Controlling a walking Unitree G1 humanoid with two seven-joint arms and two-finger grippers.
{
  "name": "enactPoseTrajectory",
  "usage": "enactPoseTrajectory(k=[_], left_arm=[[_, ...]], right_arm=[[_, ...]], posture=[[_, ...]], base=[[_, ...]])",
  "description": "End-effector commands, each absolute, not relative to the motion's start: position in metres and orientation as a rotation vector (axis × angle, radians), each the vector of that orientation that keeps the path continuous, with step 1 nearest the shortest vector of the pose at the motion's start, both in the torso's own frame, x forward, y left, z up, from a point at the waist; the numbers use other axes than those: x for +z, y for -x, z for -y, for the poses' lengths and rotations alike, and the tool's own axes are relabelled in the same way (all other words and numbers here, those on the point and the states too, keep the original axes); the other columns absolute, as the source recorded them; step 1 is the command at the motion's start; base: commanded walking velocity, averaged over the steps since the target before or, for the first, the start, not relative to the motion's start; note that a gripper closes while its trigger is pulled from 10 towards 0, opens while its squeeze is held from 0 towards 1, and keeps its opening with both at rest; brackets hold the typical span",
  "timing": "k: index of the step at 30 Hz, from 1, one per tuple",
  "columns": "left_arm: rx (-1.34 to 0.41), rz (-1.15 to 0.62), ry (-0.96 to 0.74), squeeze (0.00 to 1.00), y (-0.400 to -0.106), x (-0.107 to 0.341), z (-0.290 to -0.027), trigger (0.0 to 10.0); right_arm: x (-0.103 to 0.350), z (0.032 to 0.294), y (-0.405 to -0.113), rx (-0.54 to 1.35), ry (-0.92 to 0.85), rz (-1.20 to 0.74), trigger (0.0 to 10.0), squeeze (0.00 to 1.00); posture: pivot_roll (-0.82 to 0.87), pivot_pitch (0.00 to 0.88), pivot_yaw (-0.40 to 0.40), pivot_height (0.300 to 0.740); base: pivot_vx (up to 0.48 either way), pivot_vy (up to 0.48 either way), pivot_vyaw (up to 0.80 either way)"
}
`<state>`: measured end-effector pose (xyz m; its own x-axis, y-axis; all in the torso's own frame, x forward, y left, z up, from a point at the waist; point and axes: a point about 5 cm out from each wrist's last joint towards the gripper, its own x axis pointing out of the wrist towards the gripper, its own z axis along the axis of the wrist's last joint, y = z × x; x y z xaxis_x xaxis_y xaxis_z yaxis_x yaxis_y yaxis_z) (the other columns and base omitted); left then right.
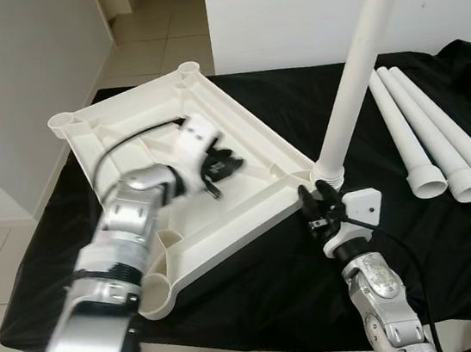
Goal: Building children table
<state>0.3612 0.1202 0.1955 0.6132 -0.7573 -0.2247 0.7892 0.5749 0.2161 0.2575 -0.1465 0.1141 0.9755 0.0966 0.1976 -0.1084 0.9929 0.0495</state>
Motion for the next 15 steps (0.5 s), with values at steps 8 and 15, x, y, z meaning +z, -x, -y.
enactPoseTrajectory(k=[8, 15], left_arm=[[-0.766, -0.200, -0.401, 0.00, -0.361, 0.182, -0.166, 10.0], [-0.645, -0.314, -0.547, 0.00, -0.360, 0.158, -0.191, 10.0]], right_arm=[[0.105, 0.153, -0.252, 0.041, -0.053, 0.157, 10.0, 0.00], [0.101, 0.157, -0.249, 0.010, -0.046, 0.130, 10.0, 0.00]], posture=[[-0.09, 0.000, 0.043, 0.740], [-0.08, 0.000, 0.026, 0.740]], base=[[0.000, 0.000, 0.00], [0.000, 0.000, 0.00]])
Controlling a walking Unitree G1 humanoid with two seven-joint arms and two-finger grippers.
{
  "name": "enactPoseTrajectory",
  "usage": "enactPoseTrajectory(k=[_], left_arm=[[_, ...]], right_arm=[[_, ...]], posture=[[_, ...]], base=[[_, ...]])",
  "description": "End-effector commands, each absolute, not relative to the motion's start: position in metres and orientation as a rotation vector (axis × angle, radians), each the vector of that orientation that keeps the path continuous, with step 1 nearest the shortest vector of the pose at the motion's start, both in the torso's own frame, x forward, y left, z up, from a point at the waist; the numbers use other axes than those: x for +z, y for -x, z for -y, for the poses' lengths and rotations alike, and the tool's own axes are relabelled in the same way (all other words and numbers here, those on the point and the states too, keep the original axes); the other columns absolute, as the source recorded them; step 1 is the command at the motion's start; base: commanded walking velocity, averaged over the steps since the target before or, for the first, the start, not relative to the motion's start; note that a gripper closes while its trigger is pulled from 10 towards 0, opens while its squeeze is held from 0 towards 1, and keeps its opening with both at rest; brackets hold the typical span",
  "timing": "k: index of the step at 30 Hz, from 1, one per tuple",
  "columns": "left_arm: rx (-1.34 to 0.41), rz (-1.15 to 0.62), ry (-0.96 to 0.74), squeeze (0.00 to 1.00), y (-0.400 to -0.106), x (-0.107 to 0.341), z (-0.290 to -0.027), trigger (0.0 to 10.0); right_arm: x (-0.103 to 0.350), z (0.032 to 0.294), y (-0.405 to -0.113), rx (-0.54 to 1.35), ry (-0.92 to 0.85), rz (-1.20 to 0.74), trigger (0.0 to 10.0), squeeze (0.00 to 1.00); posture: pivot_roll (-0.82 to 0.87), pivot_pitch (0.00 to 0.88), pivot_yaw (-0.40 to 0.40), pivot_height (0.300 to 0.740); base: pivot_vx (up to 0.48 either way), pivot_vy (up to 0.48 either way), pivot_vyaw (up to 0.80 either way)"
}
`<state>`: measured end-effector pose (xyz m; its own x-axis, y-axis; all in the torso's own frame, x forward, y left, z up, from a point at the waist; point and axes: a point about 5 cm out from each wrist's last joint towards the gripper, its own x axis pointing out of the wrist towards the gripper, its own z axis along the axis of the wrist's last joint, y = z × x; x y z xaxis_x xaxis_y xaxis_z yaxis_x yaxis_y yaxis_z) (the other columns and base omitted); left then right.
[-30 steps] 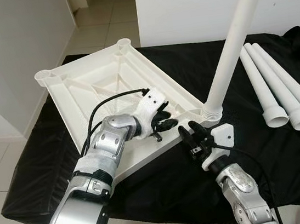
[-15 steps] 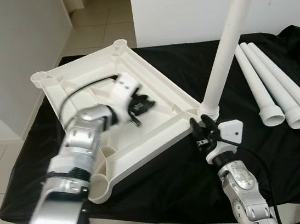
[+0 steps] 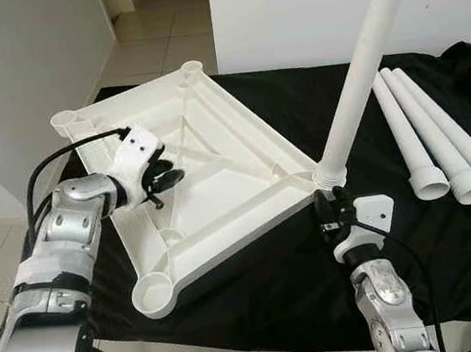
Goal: Building children table
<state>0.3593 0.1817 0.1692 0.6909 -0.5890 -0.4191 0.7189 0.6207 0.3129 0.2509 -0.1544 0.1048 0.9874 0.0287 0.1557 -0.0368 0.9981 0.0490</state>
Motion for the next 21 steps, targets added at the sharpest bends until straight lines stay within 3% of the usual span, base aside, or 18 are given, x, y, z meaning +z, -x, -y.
enactPoseTrajectory(k=[1, 13, 21], left_arm=[[-0.645, -0.314, -0.547, 0.00, -0.360, 0.158, -0.191, 10.0], [-0.656, -0.396, -0.655, 0.00, -0.350, 0.133, -0.192, 10.0], [-0.904, -0.441, -0.675, 0.00, -0.324, 0.112, -0.165, 10.0]], right_arm=[[0.101, 0.157, -0.249, 0.010, -0.046, 0.130, 10.0, 0.00], [0.096, 0.151, -0.245, 0.004, -0.068, 0.100, 10.0, 0.00], [0.087, 0.149, -0.256, -0.018, -0.059, 0.015, 10.0, 0.00]], posture=[[-0.08, 0.000, 0.026, 0.740], [-0.08, 0.000, 0.021, 0.740], [-0.08, 0.000, 0.023, 0.740]], base=[[0.000, 0.000, 0.00], [0.000, 0.000, 0.00], [0.000, 0.000, 0.00]])
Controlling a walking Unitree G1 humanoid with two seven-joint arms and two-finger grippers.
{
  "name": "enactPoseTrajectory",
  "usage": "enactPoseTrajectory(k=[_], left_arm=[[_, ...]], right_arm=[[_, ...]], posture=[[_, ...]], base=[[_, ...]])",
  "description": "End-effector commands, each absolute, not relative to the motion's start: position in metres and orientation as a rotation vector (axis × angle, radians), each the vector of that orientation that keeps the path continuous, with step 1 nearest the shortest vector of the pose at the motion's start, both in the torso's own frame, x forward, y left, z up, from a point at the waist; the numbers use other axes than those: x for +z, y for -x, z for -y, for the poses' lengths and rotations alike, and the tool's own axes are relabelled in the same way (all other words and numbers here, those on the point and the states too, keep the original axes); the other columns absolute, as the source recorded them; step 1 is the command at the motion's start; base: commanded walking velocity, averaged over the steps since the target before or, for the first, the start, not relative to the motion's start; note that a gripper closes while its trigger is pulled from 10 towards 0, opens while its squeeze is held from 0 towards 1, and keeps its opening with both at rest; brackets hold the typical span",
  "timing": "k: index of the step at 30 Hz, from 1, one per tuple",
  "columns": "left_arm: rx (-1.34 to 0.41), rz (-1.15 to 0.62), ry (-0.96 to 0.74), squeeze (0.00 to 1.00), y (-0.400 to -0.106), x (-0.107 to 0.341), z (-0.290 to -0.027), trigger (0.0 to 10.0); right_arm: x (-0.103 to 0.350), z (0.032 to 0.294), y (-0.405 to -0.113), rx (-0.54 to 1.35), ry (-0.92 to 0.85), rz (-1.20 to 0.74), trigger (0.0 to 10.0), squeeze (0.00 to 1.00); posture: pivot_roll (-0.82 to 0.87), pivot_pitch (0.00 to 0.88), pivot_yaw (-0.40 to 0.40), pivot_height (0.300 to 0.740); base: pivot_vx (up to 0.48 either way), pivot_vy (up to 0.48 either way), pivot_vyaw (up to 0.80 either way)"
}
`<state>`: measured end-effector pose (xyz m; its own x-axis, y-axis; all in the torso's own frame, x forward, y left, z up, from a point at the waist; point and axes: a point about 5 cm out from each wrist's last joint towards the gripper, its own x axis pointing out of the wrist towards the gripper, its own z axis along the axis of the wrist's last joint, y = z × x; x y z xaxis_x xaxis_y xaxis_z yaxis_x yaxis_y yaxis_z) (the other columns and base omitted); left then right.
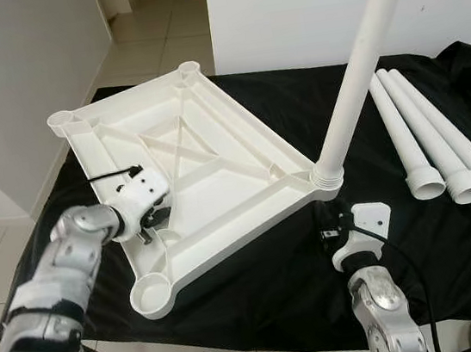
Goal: Building children table
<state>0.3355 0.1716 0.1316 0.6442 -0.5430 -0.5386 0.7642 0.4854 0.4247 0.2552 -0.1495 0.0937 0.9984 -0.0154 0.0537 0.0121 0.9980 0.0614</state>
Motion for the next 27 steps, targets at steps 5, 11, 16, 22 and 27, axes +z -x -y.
enactPoseTrajectory(k=[5, 11, 16, 22, 27], left_arm=[[-0.954, -0.442, -0.675, 0.00, -0.318, 0.110, -0.159, 10.0], [-1.033, -0.412, -0.667, 0.00, -0.308, 0.112, -0.141, 10.0], [-1.024, -0.382, -0.650, 0.00, -0.308, 0.119, -0.126, 10.0], [-1.030, -0.345, -0.626, 0.00, -0.308, 0.127, -0.111, 10.0], [-1.002, -0.310, -0.613, 0.00, -0.311, 0.134, -0.098, 10.0]], right_arm=[[0.087, 0.147, -0.262, -0.010, -0.057, 0.001, 10.0, 0.00], [0.088, 0.143, -0.282, 0.026, -0.048, -0.026, 10.0, 0.00], [0.095, 0.142, -0.306, 0.053, -0.025, -0.033, 10.0, 0.00], [0.103, 0.144, -0.325, 0.043, -0.008, -0.025, 10.0, 0.00], [0.106, 0.148, -0.335, 0.022, 0.010, -0.018, 10.0, 0.00]], posture=[[-0.07, 0.000, 0.025, 0.740], [-0.07, 0.000, 0.025, 0.740], [-0.06, 0.000, 0.018, 0.740], [-0.05, 0.000, 0.017, 0.740], [-0.04, 0.000, 0.015, 0.740]], base=[[0.000, 0.000, 0.00], [0.000, 0.000, 0.00], [0.000, 0.000, 0.00], [0.000, 0.000, 0.00], [0.000, 0.000, 0.00]])
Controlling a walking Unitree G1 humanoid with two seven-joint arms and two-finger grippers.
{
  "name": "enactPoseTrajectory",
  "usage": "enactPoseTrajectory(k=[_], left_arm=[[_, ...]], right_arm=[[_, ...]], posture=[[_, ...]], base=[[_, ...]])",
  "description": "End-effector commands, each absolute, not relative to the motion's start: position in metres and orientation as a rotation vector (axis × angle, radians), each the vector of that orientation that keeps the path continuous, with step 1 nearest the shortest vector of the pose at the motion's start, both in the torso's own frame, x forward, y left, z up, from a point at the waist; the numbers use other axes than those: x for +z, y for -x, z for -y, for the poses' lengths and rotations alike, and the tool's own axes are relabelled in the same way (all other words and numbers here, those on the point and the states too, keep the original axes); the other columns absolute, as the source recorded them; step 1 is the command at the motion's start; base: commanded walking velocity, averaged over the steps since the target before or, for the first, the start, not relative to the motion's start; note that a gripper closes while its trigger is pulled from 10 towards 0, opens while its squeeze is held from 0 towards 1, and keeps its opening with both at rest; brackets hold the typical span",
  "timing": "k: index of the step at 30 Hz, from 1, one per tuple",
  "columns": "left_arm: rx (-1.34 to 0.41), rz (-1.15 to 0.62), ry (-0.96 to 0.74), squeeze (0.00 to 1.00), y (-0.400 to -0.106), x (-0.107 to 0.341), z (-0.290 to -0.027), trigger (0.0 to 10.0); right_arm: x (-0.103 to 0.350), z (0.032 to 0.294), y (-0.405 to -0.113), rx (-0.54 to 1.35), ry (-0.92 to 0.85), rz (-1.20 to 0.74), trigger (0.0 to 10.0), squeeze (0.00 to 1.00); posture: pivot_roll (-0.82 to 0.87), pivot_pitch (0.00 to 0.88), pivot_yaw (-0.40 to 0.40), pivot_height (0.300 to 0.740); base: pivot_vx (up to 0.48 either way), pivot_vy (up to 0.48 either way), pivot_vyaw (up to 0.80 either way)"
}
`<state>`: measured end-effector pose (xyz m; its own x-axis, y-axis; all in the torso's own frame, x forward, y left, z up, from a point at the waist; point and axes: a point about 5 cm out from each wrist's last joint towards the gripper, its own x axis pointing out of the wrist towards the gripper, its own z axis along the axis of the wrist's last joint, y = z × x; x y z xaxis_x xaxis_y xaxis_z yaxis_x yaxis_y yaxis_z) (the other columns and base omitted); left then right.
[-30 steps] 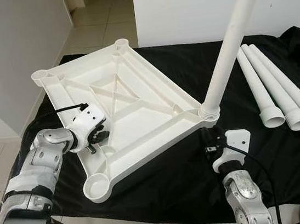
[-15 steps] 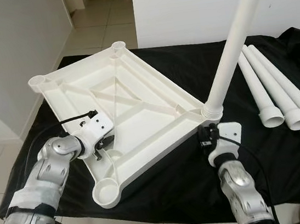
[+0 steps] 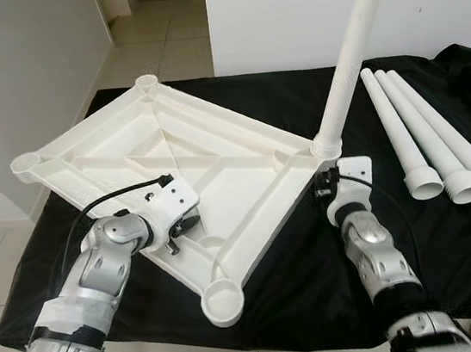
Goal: Building children table
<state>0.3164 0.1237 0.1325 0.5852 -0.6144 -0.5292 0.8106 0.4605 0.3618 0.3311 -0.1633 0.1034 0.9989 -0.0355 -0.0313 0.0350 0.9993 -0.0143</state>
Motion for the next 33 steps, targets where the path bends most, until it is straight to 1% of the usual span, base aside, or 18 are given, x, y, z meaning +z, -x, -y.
enactPoseTrajectory(k=[1, 3, 6, 9, 13, 14, 20, 23, 26, 27, 28, 30, 32, 33], left_arm=[[-0.992, -0.304, -0.610, 0.00, -0.312, 0.136, -0.098, 10.0], [-0.958, -0.294, -0.603, 0.00, -0.316, 0.139, -0.100, 10.0], [-0.862, -0.237, -0.592, 0.00, -0.329, 0.153, -0.116, 10.0], [-0.839, -0.202, -0.583, 0.00, -0.333, 0.160, -0.122, 10.0], [-0.794, -0.121, -0.480, 0.00, -0.342, 0.184, -0.142, 10.0], [-0.794, -0.121, -0.480, 0.00, -0.342, 0.184, -0.142, 10.0], [-0.749, -0.075, -0.399, 0.00, -0.344, 0.197, -0.167, 10.0], [-0.800, -0.051, -0.448, 0.00, -0.337, 0.194, -0.170, 10.0], [-0.956, -0.085, -0.443, 0.00, -0.322, 0.180, -0.170, 10.0], [-0.956, -0.085, -0.443, 0.00, -0.322, 0.180, -0.170, 10.0], [-1.016, -0.133, -0.440, 1.00, -0.317, 0.172, -0.171, 10.0], [-1.016, -0.133, -0.440, 1.00, -0.317, 0.172, -0.171, 10.0], [-1.032, -0.197, -0.441, 1.00, -0.317, 0.164, -0.174, 10.0], [-1.032, -0.197, -0.441, 1.00, -0.317, 0.164, -0.174, 10.0]], right_arm=[[0.107, 0.149, -0.336, 0.018, 0.010, -0.015, 10.0, 0.00], [0.106, 0.151, -0.336, 0.010, 0.012, -0.011, 10.0, 0.00], [0.103, 0.161, -0.331, -0.018, 0.017, 0.005, 10.0, 0.00], [0.103, 0.164, -0.328, -0.026, 0.017, 0.013, 10.0, 0.00], [0.106, 0.177, -0.316, -0.040, 0.003, 0.091, 10.0, 0.00], [0.106, 0.177, -0.316, -0.040, 0.003, 0.091, 10.0, 0.00], [0.116, 0.192, -0.300, -0.041, -0.010, 0.193, 10.0, 0.00], [0.118, 0.194, -0.296, -0.031, -0.001, 0.213, 10.0, 0.00], [0.120, 0.198, -0.292, -0.017, 0.015, 0.219, 10.0, 0.00], [0.120, 0.198, -0.292, -0.017, 0.015, 0.219, 10.0, 0.00], [0.121, 0.199, -0.291, -0.009, 0.018, 0.224, 10.0, 0.00], [0.121, 0.199, -0.291, -0.009, 0.018, 0.224, 10.0, 0.00], [0.122, 0.201, -0.291, -0.008, 0.024, 0.226, 10.0, 0.00], [0.122, 0.201, -0.291, -0.008, 0.024, 0.226, 10.0, 0.00]], posture=[[-0.04, 0.000, 0.015, 0.740], [-0.04, 0.000, 0.016, 0.740], [-0.04, 0.000, 0.019, 0.740], [-0.04, 0.000, 0.018, 0.740], [-0.04, 0.000, 0.019, 0.740], [-0.04, 0.000, 0.019, 0.740], [-0.05, 0.000, 0.026, 0.740], [-0.05, 0.000, 0.028, 0.740], [-0.05, 0.000, 0.028, 0.740], [-0.05, 0.000, 0.028, 0.740], [-0.05, 0.000, 0.030, 0.740], [-0.05, 0.000, 0.030, 0.740], [-0.05, 0.000, 0.028, 0.740], [-0.05, 0.000, 0.028, 0.740]], base=[[0.000, 0.000, 0.00], [0.000, 0.000, 0.00], [0.000, 0.000, 0.00], [0.000, 0.000, 0.00], [0.000, 0.000, 0.00], [0.000, 0.000, 0.00], [0.000, 0.000, 0.00], [0.000, 0.000, 0.00], [0.000, 0.000, 0.00], [0.000, 0.000, 0.00], [0.000, 0.000, 0.00], [0.000, 0.000, 0.00], [0.000, 0.000, 0.00], [0.000, 0.000, 0.00]])
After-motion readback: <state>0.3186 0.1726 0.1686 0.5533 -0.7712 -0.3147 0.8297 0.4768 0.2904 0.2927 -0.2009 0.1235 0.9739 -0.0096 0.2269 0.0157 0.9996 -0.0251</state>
